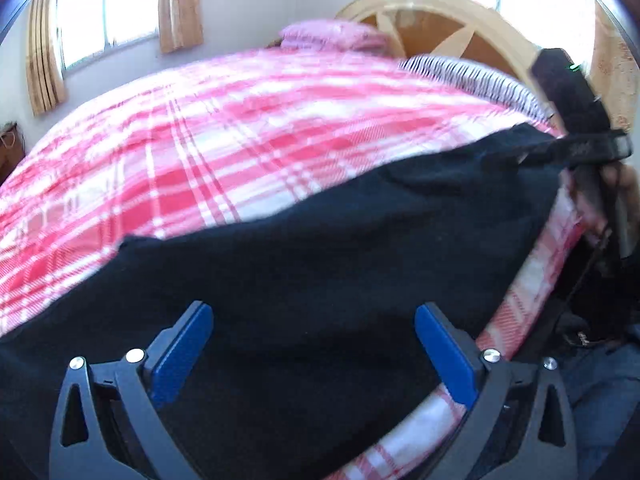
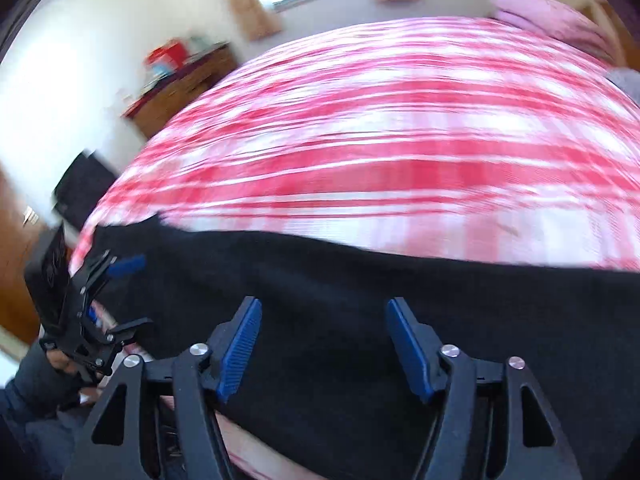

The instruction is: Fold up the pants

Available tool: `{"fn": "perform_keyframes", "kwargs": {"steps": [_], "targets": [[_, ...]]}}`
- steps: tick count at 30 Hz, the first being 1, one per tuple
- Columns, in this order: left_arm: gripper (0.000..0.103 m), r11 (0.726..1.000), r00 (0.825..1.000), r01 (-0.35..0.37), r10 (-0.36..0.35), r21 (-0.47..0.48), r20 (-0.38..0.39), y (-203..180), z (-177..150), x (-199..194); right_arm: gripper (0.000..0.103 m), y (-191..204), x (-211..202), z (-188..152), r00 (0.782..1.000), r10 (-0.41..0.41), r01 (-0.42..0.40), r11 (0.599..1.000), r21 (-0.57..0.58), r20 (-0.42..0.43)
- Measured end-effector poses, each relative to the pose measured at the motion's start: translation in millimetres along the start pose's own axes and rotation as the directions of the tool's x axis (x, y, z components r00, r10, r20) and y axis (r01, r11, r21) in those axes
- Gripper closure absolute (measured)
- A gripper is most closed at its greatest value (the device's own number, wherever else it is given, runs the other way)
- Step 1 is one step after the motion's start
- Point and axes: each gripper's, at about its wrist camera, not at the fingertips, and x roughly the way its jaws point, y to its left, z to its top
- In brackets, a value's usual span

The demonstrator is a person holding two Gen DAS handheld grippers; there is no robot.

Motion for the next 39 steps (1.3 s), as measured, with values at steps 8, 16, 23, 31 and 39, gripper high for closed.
{"fn": "perform_keyframes", "kwargs": {"steps": [8, 16, 23, 31, 39], "targets": [[0.0, 0.996, 0.998, -0.066, 0.066, 0.054, 0.0, -13.8, -7.2, -6.2, 0.036, -64.7, -73.4, 15.2, 0.985, -0.113, 0.108, 0.993, 0.045, 0.134], [0.0, 0.997, 0.998, -0.07, 0.07, 0.038, 0.008, -12.0, -6.0, -1.8, 0.036, -192.7, -170.3, 6.3, 0.862, -0.441, 0.342, 0.87, 0.355, 0.249], [0.0, 0.997, 0.998, -0.069, 0.069, 0.038, 0.011, -11.8, -6.2, -1.8, 0.054, -232.1, -148.6, -6.0, 0.924, -0.344, 0.252, 0.877, 0.409, 0.168], [0.0, 0.997, 0.997, -0.071, 0.071, 0.039, 0.016, -11.9, -5.9, -1.2, 0.09, -221.6, -129.7, -6.3, 0.94, -0.315, 0.251, 0.899, 0.359, 0.132], [0.0, 0.996, 0.997, -0.074, 0.074, 0.039, 0.02, -12.0, -6.0, -1.1, 0.096, -207.3, -124.3, 14.1, 0.901, -0.403, 0.34, 0.888, 0.31, 0.163]]}}
